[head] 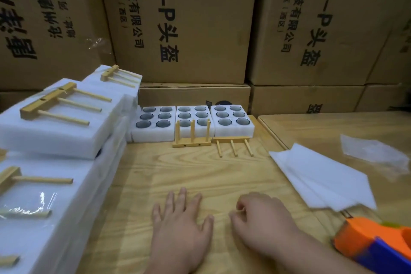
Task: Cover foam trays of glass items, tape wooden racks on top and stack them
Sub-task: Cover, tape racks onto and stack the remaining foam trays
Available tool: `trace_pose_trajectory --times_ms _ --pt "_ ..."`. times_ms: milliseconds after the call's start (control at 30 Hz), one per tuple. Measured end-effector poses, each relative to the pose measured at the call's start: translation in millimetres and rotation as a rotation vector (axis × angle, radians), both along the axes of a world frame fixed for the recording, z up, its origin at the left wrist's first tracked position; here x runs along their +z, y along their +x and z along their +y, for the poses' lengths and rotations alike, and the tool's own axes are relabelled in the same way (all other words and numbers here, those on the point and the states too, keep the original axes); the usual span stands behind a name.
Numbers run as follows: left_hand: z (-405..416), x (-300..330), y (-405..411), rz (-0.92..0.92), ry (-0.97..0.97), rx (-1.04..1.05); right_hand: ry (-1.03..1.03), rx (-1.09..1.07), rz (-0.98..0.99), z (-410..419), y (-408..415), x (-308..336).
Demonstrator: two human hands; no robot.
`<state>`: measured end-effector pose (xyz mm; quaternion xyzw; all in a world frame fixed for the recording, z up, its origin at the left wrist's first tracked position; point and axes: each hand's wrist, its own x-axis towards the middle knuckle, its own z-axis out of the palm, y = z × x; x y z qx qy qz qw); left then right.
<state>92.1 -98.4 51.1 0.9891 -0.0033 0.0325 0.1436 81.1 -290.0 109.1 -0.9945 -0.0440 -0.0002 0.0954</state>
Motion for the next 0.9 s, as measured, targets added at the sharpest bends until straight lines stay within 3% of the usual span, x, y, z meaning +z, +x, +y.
trace_pose_trajectory --times_ms 233,400,700,900 --pt "-2 3 2 -0.009 -0.027 0.008 0.134 -0.099 -0.011 -16 151 29" --pt "-1 4 4 -0.025 -0.017 0.005 0.069 -0.148 -0.006 -20 226 33" --pt "-4 11 1 0.014 0.007 -0.029 -0.159 -0.116 0.118 -6 283 25" --pt "-4 9 3 0.052 -0.024 -0.008 -0.283 -0.123 0.017 -18 286 21"
